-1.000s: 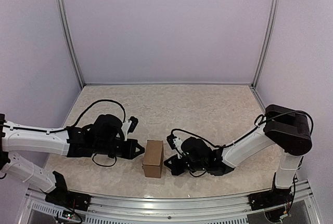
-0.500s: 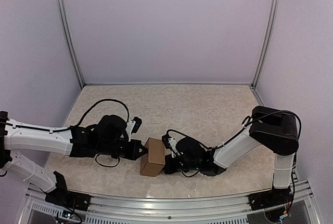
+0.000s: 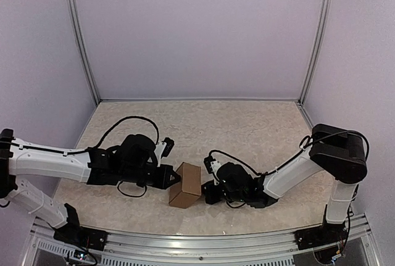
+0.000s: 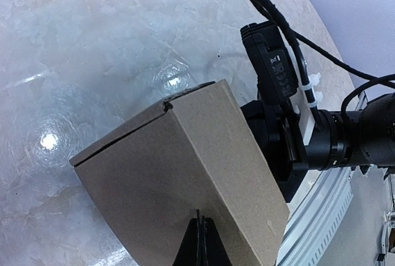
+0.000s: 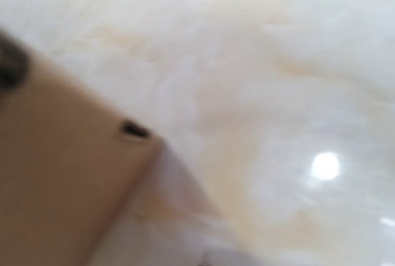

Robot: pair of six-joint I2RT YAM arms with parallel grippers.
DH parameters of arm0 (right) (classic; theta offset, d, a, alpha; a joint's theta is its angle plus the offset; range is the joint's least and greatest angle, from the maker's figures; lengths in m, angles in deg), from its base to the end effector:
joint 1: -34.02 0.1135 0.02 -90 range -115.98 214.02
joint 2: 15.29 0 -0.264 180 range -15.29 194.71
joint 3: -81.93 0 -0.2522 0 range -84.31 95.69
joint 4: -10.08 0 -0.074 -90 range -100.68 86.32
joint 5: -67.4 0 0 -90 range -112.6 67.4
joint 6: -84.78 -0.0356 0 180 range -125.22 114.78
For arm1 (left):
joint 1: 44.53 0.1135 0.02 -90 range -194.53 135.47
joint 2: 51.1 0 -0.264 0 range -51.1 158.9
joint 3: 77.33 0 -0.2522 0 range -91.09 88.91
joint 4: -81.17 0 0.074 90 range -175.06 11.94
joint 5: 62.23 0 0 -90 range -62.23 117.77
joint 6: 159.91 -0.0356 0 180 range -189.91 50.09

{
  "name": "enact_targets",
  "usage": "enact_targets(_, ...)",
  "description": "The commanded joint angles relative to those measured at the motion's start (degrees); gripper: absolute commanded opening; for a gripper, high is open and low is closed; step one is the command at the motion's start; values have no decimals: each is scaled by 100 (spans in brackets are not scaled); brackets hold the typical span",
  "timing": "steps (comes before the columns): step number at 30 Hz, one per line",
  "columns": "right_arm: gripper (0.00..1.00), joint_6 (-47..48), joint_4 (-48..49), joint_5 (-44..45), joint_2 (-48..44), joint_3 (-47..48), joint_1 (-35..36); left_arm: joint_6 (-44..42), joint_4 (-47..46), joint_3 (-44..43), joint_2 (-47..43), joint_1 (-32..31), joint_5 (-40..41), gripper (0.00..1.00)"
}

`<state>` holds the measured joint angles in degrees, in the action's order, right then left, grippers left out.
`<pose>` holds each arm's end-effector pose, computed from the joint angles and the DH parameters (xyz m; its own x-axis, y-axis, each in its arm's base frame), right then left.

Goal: Fold the paper box

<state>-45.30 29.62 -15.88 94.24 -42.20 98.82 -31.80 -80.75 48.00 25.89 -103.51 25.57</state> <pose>0.1520 0.3133 0.0978 -0.7348 -0.0596 -0.6757 -0.5022 0.7174 0.4828 0.1417 -0.2384 0.2039 -0.8006 0.1347 -0.5838 0.4795 0.7283 -0.4896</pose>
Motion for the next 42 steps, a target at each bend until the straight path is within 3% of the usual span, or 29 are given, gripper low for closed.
enact_targets(1,0,358,-966,579,-184,-301,-67,-165,-80,-316,180,-6,-196,0)
enact_targets(9,0,711,-1676,1232,-795,-514,-70,-275,2,-624,475,22,-269,0)
enact_targets(18,0,917,-2462,1718,-2174,-1019,-67,-469,391,-712,347,246,34,0)
enact_targets(24,0,942,-2438,1079,-2710,-1217,-72,-404,713,-694,283,316,164,0)
enact_targets(34,0,971,-2746,-302,-2681,-1078,-34,-45,796,-387,515,311,116,0)
enact_targets(42,0,844,-3436,-422,-2706,-949,167,-7,707,-267,705,321,22,0)
